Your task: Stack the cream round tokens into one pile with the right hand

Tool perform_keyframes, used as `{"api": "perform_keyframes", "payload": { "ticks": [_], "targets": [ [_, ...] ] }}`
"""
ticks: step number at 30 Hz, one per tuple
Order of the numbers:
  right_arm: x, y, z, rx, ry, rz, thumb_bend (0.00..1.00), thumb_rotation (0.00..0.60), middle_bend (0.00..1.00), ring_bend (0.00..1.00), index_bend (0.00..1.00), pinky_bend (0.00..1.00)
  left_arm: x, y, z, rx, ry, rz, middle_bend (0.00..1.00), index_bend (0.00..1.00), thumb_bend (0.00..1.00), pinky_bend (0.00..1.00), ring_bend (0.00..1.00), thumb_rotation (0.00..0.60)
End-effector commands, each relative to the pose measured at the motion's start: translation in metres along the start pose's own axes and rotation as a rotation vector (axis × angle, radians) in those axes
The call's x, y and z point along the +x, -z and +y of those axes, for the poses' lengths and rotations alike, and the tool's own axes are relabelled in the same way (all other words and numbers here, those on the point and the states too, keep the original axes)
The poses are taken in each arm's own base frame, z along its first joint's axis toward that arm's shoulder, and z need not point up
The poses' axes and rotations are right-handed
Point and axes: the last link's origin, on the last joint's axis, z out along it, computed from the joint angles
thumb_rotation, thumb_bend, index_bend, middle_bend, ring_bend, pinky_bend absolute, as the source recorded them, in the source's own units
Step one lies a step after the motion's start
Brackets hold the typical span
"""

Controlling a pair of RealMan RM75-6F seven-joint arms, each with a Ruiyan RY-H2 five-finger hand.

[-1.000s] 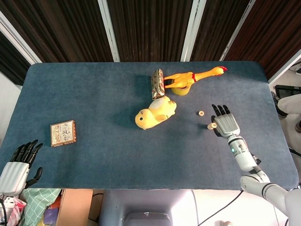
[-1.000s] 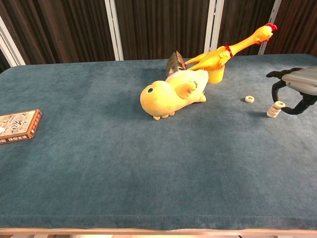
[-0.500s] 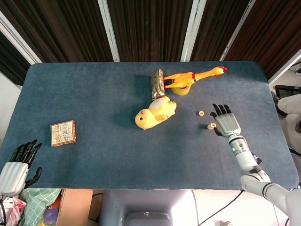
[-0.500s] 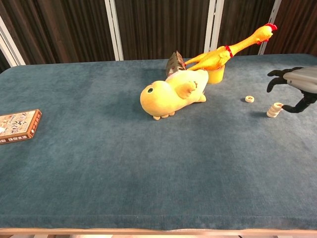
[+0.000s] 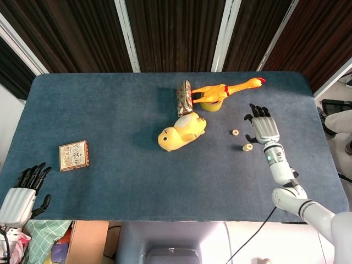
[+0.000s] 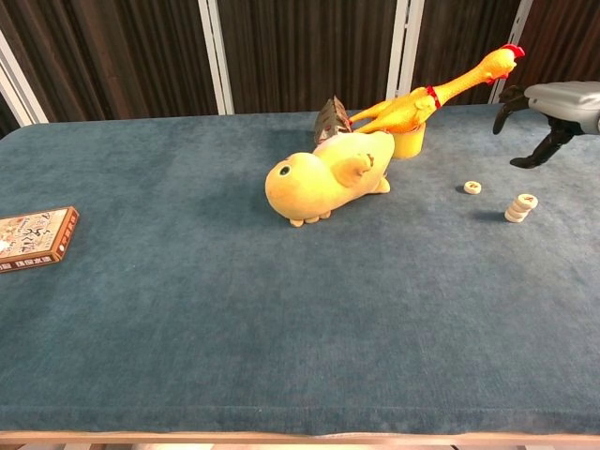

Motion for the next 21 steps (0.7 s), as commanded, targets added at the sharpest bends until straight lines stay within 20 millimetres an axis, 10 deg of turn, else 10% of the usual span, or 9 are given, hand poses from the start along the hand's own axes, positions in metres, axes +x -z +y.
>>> {"api": "perform_keyframes", "payload": {
  "ticks": [1,21],
  "targets": [
    [-0.002,-0.022,-0.024,-0.023,0.049,-0.020,0.40,0.600,0.10,0.00,0.45,0.00,-0.001,-0.001,0.000,0.002,-0.004,-0.002,0.00,0.00,0.46,0.10,0.00,0.600],
    [-0.035,-0.043,-0.055,-0.057,0.232,-0.106,0.40,0.600,0.10,0.00,0.50,0.00,0.003,0.000,-0.006,0.033,0.005,0.016,0.00,0.00,0.46,0.10,0.00,0.600]
  ]
}}
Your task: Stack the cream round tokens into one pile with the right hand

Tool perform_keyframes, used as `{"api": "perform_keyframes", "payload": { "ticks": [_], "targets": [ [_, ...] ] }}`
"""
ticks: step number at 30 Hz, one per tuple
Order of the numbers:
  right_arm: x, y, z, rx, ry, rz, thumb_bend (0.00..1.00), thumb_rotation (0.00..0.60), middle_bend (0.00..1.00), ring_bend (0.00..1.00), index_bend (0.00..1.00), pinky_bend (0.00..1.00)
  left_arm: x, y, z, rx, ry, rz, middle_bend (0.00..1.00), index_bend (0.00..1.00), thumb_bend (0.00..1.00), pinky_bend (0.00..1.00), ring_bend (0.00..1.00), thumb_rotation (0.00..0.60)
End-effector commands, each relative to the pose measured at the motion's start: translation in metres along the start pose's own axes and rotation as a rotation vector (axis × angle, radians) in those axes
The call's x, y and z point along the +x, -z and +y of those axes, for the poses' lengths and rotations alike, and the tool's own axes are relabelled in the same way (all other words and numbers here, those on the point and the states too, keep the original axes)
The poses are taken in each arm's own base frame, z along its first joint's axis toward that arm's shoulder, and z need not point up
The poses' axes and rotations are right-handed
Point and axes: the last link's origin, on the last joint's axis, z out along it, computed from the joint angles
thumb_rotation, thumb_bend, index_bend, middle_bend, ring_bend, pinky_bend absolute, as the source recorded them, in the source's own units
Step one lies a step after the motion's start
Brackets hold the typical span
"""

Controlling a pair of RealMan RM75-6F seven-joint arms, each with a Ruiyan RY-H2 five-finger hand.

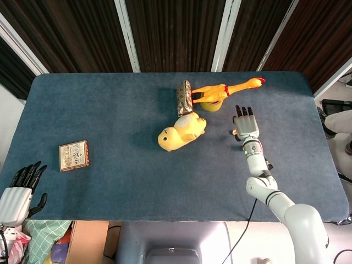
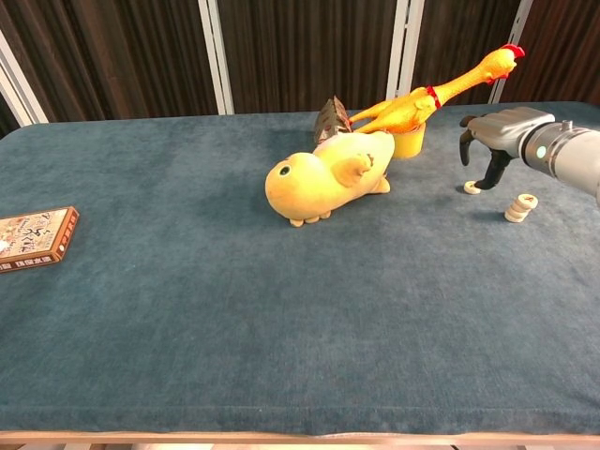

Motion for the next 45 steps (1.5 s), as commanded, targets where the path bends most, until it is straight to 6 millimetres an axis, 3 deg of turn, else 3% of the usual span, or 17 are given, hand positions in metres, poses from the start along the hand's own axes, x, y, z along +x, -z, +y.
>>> {"api": "perform_keyframes", "payload": {
  "ticks": [1,14,20,35,45],
  "targets": [
    [-0.008,-0.001,-0.005,0.001,0.020,-0.027,0.40,0.600,0.10,0.00,0.50,0.00,0.000,0.000,0.000,-0.001,0.002,-0.002,0.00,0.00,0.46,0.10,0.00,0.600],
    [-0.013,-0.003,-0.007,0.006,0.040,-0.035,0.43,0.600,0.10,0.00,0.52,0.00,0.001,0.000,-0.001,0.003,-0.001,0.002,0.00,0.00,0.46,0.10,0.00,0.600],
    [-0.014,-0.004,-0.007,0.003,0.025,-0.043,0.51,0.600,0.10,0.00,0.54,0.00,0.000,0.000,-0.001,0.005,-0.005,0.001,0.00,0.00,0.46,0.10,0.00,0.600],
    [-0.017,-0.004,-0.004,-0.016,0.035,-0.049,0.51,0.600,0.10,0.00,0.56,0.00,0.002,0.002,-0.001,0.000,0.003,0.009,0.00,0.00,0.46,0.10,0.00,0.600],
    [-0.009,-0.004,-0.007,-0.009,-0.014,-0.014,0.51,0.600,0.12,0.00,0.66,0.00,0.003,0.002,-0.002,0.001,0.007,0.012,0.00,0.00,0.46,0.10,0.00,0.600]
  ]
}}
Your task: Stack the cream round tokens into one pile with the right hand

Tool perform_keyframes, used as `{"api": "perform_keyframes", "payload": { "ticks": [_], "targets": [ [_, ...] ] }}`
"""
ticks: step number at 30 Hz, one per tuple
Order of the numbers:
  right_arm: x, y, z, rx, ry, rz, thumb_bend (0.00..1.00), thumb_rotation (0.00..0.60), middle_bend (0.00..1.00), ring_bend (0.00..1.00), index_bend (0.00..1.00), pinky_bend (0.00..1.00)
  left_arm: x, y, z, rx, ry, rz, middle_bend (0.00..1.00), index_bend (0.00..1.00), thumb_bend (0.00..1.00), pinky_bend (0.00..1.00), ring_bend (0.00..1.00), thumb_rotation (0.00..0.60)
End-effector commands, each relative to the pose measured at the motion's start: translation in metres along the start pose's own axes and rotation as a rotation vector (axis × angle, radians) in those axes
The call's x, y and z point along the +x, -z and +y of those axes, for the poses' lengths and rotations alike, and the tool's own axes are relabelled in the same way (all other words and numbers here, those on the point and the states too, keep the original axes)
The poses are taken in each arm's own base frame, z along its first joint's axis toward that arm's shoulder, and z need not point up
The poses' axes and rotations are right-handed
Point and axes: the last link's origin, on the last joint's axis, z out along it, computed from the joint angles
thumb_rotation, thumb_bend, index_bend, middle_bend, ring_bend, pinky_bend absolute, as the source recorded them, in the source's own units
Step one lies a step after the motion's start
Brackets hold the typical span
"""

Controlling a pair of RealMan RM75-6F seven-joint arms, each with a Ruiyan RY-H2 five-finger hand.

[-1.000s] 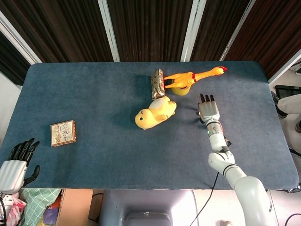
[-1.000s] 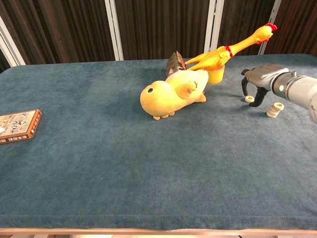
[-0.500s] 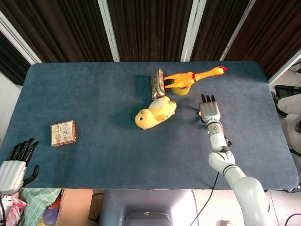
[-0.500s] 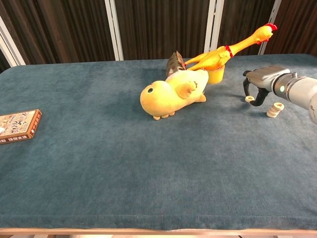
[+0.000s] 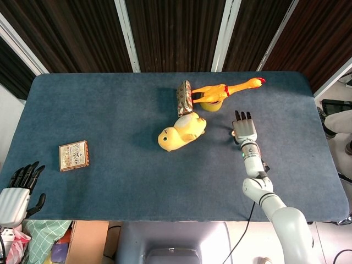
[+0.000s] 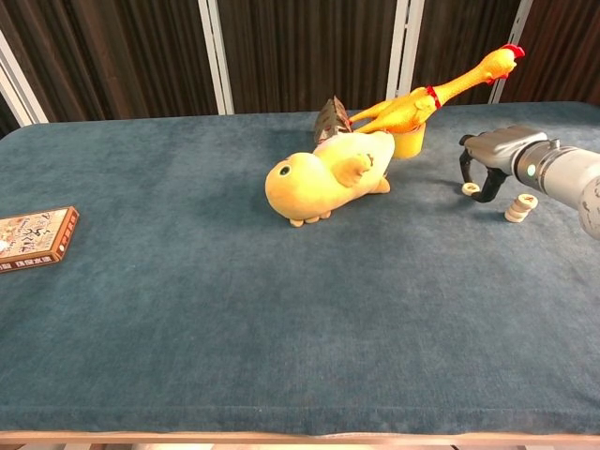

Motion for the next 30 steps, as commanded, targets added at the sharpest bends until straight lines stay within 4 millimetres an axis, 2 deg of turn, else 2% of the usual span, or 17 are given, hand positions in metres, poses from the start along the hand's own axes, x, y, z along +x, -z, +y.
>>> {"api": "perform_keyframes", "payload": {
  "ticks": [1,5,8,16,20,24,30],
  "targets": [
    [0.008,0.001,0.001,0.008,-0.054,0.034,0.51,0.600,0.12,0.00,0.66,0.00,0.000,0.000,0.000,0.000,0.002,0.001,0.00,0.00,0.46,0.10,0.00,0.600],
    [0.019,0.007,0.006,0.051,-0.141,0.085,0.51,0.600,0.13,0.00,0.66,0.00,0.001,0.001,-0.002,0.000,0.005,0.004,0.00,0.00,0.46,0.10,0.00,0.600],
    [0.024,0.022,0.014,0.115,-0.193,0.090,0.51,0.600,0.13,0.00,0.66,0.00,0.002,0.002,-0.002,-0.002,0.008,0.008,0.00,0.00,0.46,0.10,0.00,0.600],
    [0.021,0.092,0.055,0.246,-0.171,0.071,0.51,0.600,0.13,0.00,0.64,0.00,0.001,0.001,-0.001,-0.004,0.013,-0.003,0.00,0.00,0.46,0.10,0.00,0.600],
    [0.012,0.117,0.073,0.263,-0.120,0.075,0.51,0.600,0.13,0.00,0.64,0.00,0.001,0.001,0.000,-0.010,0.012,-0.005,0.00,0.00,0.46,0.10,0.00,0.600],
    [0.003,0.127,0.090,0.245,-0.063,0.082,0.51,0.600,0.13,0.00,0.63,0.00,-0.001,-0.001,0.001,-0.016,0.013,-0.015,0.00,0.00,0.46,0.10,0.00,0.600],
    [-0.004,0.116,0.098,0.202,-0.067,0.056,0.51,0.600,0.13,0.00,0.62,0.00,-0.002,0.000,0.005,-0.035,0.016,-0.017,0.00,0.00,0.46,0.10,0.00,0.600]
  ]
}}
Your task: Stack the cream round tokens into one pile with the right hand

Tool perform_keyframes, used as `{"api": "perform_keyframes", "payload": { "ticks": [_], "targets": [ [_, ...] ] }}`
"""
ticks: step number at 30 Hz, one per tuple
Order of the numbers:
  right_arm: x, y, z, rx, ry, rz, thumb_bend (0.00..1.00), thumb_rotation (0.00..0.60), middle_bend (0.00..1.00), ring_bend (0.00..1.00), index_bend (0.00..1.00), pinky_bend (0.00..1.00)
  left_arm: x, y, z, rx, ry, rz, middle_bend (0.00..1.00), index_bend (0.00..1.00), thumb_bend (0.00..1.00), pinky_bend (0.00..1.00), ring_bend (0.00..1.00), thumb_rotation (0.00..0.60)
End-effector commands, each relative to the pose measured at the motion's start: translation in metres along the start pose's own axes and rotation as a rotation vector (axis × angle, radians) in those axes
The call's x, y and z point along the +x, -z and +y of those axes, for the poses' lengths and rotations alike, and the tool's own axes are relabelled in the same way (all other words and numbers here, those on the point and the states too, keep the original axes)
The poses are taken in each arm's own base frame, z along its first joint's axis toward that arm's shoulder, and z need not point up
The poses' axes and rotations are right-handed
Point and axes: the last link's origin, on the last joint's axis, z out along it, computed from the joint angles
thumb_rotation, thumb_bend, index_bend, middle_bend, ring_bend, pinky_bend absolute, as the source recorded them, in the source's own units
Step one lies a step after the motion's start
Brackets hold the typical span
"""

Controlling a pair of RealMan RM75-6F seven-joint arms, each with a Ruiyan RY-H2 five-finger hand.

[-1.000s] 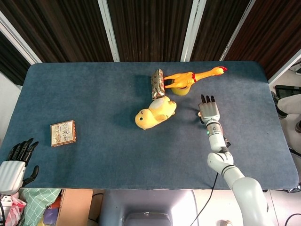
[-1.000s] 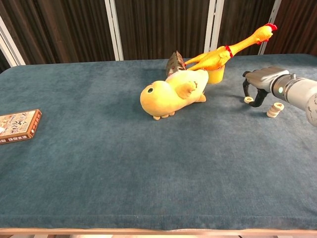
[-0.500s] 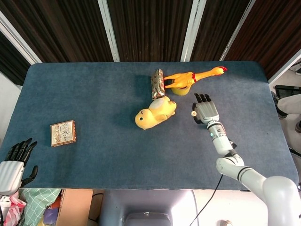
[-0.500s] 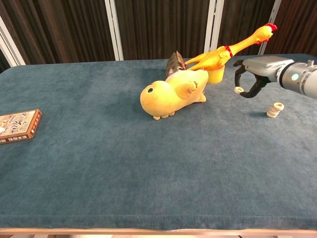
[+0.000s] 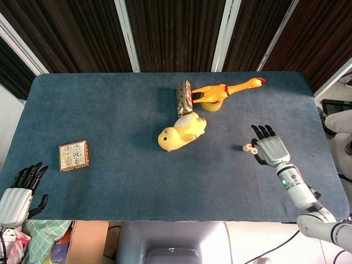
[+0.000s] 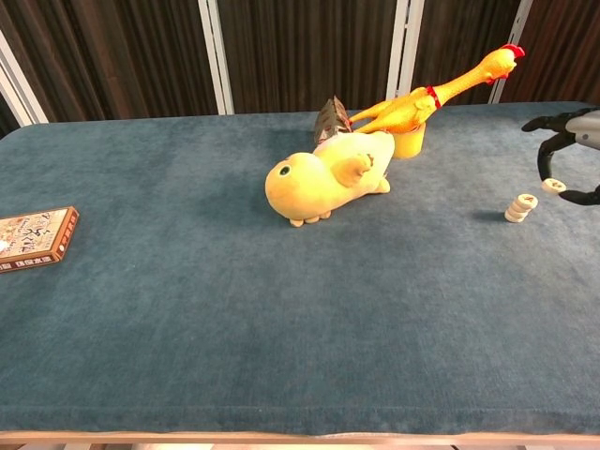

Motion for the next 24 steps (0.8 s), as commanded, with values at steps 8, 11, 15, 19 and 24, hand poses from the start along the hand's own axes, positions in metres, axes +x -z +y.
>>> {"api": "perform_keyframes", "payload": {
  "ticks": [8,11,15,19,24],
  "targets": [
    [-0.012,-0.032,-0.006,-0.058,0.013,-0.018,0.51,0.600,0.13,0.00,0.62,0.00,0.000,-0.002,-0.001,-0.002,0.011,-0.012,0.00,0.00,0.46,0.10,0.00,0.600],
    [-0.015,-0.038,-0.007,-0.072,0.016,-0.026,0.51,0.600,0.13,0.00,0.62,0.00,0.001,-0.002,-0.003,0.008,0.007,-0.005,0.00,0.00,0.46,0.10,0.00,0.600],
    [-0.018,-0.042,-0.006,-0.082,0.027,-0.036,0.51,0.600,0.13,0.00,0.62,0.00,0.001,-0.001,-0.004,0.012,0.008,-0.009,0.00,0.00,0.46,0.10,0.00,0.600],
    [-0.021,-0.046,-0.008,-0.082,0.020,-0.045,0.51,0.600,0.13,0.00,0.62,0.00,0.001,-0.002,-0.004,0.015,0.005,-0.008,0.00,0.00,0.46,0.10,0.00,0.600],
    [-0.017,-0.046,-0.013,-0.066,0.001,-0.026,0.51,0.600,0.13,0.00,0.60,0.00,0.001,-0.002,-0.004,0.016,0.004,-0.006,0.00,0.00,0.46,0.10,0.00,0.600]
  ]
}}
